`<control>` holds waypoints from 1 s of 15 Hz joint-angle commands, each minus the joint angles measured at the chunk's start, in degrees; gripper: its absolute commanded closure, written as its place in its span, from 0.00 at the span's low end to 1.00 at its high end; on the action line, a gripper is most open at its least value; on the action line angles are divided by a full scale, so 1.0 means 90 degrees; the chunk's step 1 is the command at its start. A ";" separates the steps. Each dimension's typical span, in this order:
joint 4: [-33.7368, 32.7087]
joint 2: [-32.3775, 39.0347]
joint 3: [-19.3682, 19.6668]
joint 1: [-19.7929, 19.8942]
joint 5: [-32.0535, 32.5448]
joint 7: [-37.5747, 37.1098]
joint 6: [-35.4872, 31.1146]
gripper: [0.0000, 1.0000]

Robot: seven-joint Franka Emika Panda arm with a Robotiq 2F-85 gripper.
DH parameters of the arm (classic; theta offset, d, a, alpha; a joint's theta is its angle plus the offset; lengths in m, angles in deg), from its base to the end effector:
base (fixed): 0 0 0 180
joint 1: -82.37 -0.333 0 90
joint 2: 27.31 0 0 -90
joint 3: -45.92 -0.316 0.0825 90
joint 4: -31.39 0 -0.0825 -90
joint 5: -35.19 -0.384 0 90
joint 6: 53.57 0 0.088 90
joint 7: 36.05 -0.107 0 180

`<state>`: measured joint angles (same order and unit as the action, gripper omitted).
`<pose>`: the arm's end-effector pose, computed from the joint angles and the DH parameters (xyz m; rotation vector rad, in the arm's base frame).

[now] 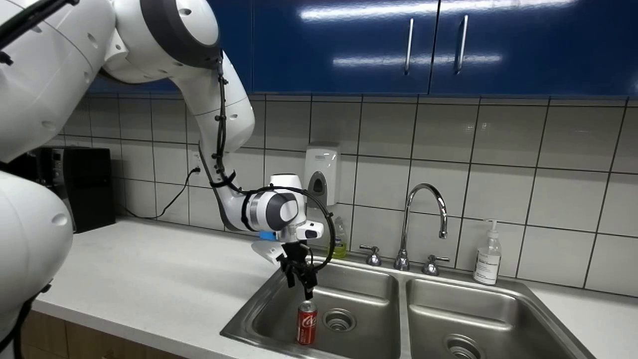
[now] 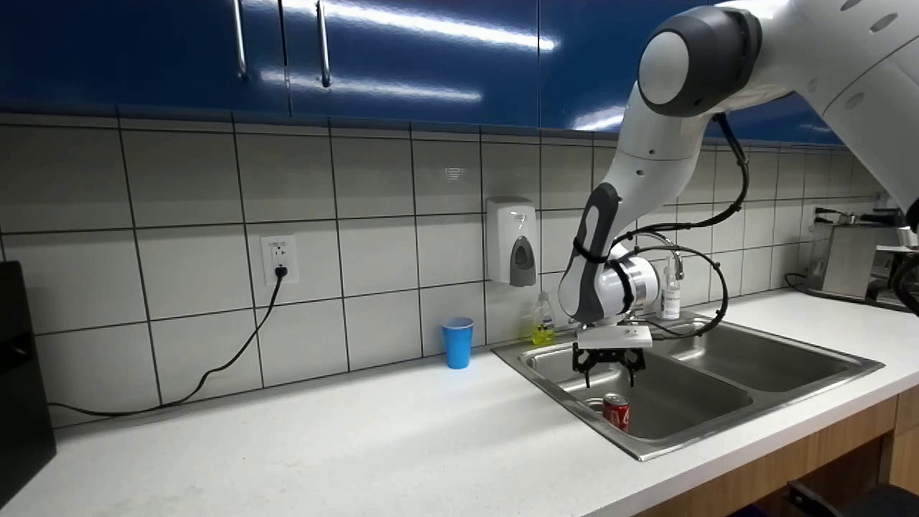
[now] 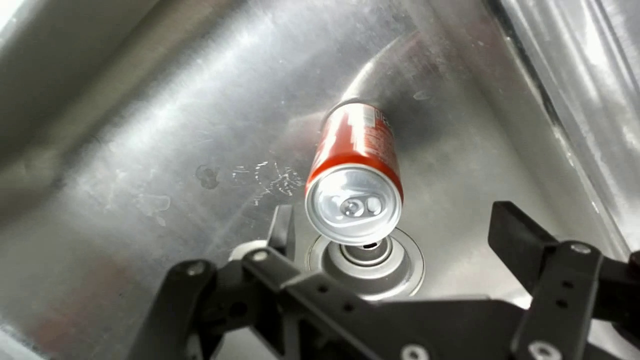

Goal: Put the red can inside the left sink

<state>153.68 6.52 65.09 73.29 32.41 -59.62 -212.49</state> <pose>0.5648 -0.1065 0.1477 2.8651 -0.8421 0.1522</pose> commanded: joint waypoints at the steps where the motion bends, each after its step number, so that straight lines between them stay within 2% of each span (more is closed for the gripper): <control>1: 0.0456 -0.0673 0.0305 -0.0316 0.0508 -0.0360 0.0345 0.00; 3: 0.0602 -0.0931 0.0182 -0.0240 0.0685 -0.0155 0.0305 0.00; 6: 0.0992 -0.1408 -0.0400 0.0150 0.0707 0.0638 -0.0152 0.00; 10: 0.1371 -0.1909 -0.1002 0.0419 0.0612 0.1478 -0.0057 0.00; 15: 0.1906 -0.2401 -0.1173 0.0386 0.0781 0.1521 0.0253 0.00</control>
<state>166.48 -10.17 56.21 75.33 37.80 -46.91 -212.49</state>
